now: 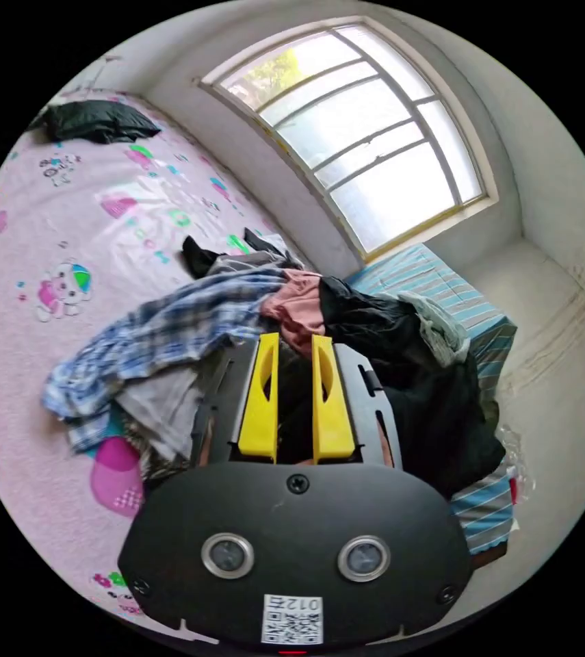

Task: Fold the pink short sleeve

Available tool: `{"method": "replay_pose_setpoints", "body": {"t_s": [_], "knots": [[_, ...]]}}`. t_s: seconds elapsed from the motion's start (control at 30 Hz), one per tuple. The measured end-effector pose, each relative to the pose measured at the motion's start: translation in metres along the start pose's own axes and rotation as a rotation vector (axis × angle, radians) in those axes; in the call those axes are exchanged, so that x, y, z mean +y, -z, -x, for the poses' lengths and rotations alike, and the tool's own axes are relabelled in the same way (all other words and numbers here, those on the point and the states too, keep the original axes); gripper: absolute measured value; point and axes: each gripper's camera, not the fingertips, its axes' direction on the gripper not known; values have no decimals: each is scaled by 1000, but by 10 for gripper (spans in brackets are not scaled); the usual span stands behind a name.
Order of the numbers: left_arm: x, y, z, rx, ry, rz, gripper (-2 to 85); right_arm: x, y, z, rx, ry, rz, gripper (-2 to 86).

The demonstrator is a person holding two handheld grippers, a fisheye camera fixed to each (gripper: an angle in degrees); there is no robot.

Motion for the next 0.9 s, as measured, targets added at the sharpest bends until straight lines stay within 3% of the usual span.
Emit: {"method": "replay_pose_setpoints", "body": {"t_s": [0.2,0.4,0.5,0.67,0.77,0.9], "knots": [[-113,-83,11,-21,8,-27,4,-16,-82,-59,6,19,132,101],[-224,-168,31,-81,23,10,6,5,-111,-118,-53,-60,182,27],[-269,-203,40,-82,33,25,7,32,-99,-174,-235,-262,110,15],[-329,-249,62,24,155,31,16,111,-98,-295,-900,-732,-128,7],[-355,-275,79,155,269,21,38,156,-110,-336,-1126,-866,-229,6],[-381,-303,91,396,320,-9,84,194,-109,-367,-1200,-860,-285,6]]}}
